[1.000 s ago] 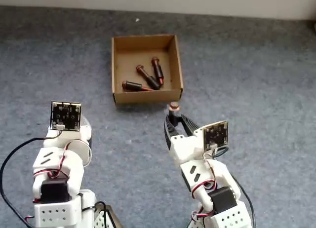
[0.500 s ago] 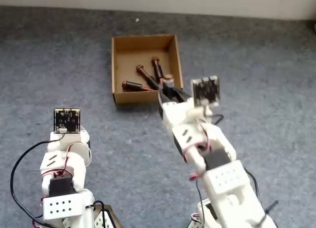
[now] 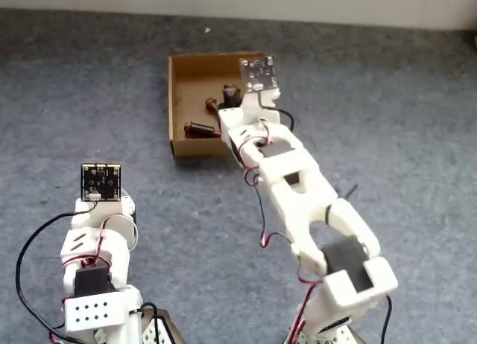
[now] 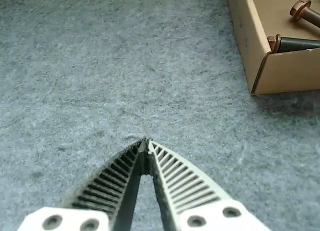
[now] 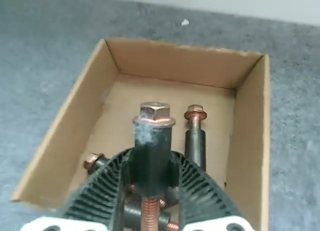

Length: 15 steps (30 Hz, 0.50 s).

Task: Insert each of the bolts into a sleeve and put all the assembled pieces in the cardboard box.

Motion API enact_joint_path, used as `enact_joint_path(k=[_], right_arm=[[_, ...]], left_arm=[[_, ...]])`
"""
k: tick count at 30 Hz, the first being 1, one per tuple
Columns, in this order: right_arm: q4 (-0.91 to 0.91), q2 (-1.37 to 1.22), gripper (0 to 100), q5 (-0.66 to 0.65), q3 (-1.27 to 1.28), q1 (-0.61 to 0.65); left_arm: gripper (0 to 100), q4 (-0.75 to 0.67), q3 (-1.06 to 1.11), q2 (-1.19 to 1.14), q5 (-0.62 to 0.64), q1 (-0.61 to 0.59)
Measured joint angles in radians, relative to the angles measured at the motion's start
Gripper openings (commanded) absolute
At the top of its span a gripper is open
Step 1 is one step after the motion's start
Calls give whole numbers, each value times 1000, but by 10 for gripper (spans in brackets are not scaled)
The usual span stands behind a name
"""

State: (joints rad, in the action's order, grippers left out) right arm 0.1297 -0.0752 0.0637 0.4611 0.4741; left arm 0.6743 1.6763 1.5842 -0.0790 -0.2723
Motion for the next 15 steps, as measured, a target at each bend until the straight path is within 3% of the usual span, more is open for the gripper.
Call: enact_joint_path(k=[6,10,15], right_arm=[[-2,-132,163,-21,-101,-20],[0,-114,132,-21,-117,-21],[80,3,17,-21,-74,-21]], left_arm=[[18,0,0,0,0,0],[18,0,0,0,0,0],[17,0,0,0,0,0]])
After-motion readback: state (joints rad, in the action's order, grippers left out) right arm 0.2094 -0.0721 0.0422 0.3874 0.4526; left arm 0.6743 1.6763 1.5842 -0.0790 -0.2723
